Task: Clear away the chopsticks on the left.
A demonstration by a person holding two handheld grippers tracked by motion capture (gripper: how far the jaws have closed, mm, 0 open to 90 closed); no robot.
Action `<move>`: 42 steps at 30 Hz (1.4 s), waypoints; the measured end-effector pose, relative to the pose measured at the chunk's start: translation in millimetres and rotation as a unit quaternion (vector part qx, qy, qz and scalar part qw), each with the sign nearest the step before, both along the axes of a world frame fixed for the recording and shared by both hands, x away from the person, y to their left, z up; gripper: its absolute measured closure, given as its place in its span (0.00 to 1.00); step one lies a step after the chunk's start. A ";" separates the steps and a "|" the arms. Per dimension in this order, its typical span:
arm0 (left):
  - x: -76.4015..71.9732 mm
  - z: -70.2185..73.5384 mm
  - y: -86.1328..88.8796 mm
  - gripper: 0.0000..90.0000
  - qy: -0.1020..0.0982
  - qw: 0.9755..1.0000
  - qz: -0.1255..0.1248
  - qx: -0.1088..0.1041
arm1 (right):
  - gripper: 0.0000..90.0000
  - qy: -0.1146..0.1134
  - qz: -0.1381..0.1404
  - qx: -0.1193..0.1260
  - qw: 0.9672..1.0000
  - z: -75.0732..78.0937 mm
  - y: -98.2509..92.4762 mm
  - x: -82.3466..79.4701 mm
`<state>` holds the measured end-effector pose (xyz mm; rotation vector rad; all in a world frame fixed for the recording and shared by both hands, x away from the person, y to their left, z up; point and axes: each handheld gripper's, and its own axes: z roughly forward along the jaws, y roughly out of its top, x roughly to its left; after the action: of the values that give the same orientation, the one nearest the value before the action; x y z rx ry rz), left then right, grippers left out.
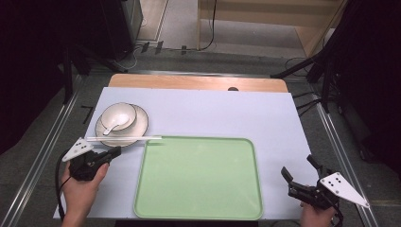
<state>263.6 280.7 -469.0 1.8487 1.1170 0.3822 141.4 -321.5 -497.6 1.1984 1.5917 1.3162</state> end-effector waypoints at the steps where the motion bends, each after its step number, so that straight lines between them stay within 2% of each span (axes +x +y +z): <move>1: 4.9 0.4 -4.8 1.00 0.003 1.000 0.000 0.008 | 0.05 -0.002 0.004 -0.006 1.000 -0.1 0.7 0.1; 2: 9.9 0.5 -9.0 1.00 0.007 1.000 -0.002 0.015 | 0.05 -0.002 0.008 -0.009 1.000 -0.5 0.9 0.4; 5: 24.9 -1.6 -21.6 1.00 0.018 0.999 -0.003 0.031 | 0.05 0.002 0.013 0.004 1.000 -2.6 -0.8 2.1; 6: 24.9 -1.6 -21.6 1.00 0.018 0.999 -0.003 0.031 | 0.05 0.003 0.013 0.009 1.000 -3.1 -1.4 2.4; 7: 34.4 -4.5 -30.9 1.00 0.026 0.999 -0.008 0.047 | 0.05 0.004 0.014 0.011 1.000 -3.5 -1.7 2.3; 10: 46.1 -10.8 -45.0 1.00 0.045 0.996 -0.008 0.073 | 0.05 0.002 0.018 0.012 1.000 -3.4 -1.1 2.8; 12: 51.2 -14.6 -54.1 1.00 0.051 0.994 -0.006 0.098 | 0.05 0.002 0.020 0.013 1.000 -3.5 -0.5 3.3; 14: 53.3 -16.0 -57.6 1.00 0.053 0.993 -0.005 0.105 | 0.05 0.003 0.022 0.014 1.000 -3.6 -0.4 3.6; 15: 57.6 -17.9 -63.2 1.00 0.057 0.991 -0.008 0.120 | 0.05 0.006 0.027 0.017 0.999 -4.1 -0.1 3.8; 17: 62.2 -20.5 -67.6 1.00 0.061 0.989 -0.007 0.136 | 0.05 0.007 0.028 0.016 0.999 -4.2 0.6 3.6; 20: 68.9 -23.2 -69.1 1.00 0.064 0.988 0.001 0.137 | 0.05 0.006 0.029 0.016 0.999 -4.0 0.9 2.6; 22: 72.5 -24.8 -67.9 1.00 0.069 0.990 0.006 0.125 | 0.05 0.006 0.029 0.018 0.999 -4.3 0.9 2.1; 26: 77.5 -25.3 -67.0 1.00 0.069 0.991 0.009 0.114 | 0.05 0.008 0.034 0.017 0.999 -5.2 1.6 3.0; 30: 80.7 -19.7 -71.4 1.00 0.053 0.992 0.008 0.117 | 0.05 0.011 0.038 0.016 0.999 -6.1 3.3 4.0; 36: 92.6 -21.9 -76.4 1.00 0.052 0.991 0.010 0.122 | 0.05 0.016 0.040 0.015 0.999 -6.8 3.8 4.4; 38: 95.5 -21.2 -80.1 1.00 0.045 0.990 0.016 0.130 | 0.05 0.017 0.041 0.015 0.999 -7.1 3.9 4.5; 42: 100.8 -20.1 -82.1 1.00 0.040 0.991 0.027 0.126 | 0.05 0.020 0.043 0.015 0.999 -7.9 4.2 5.1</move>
<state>364.4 198.6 -489.1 2.0723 1.2213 0.5044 146.5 -317.3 -505.5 1.1938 1.6727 1.3828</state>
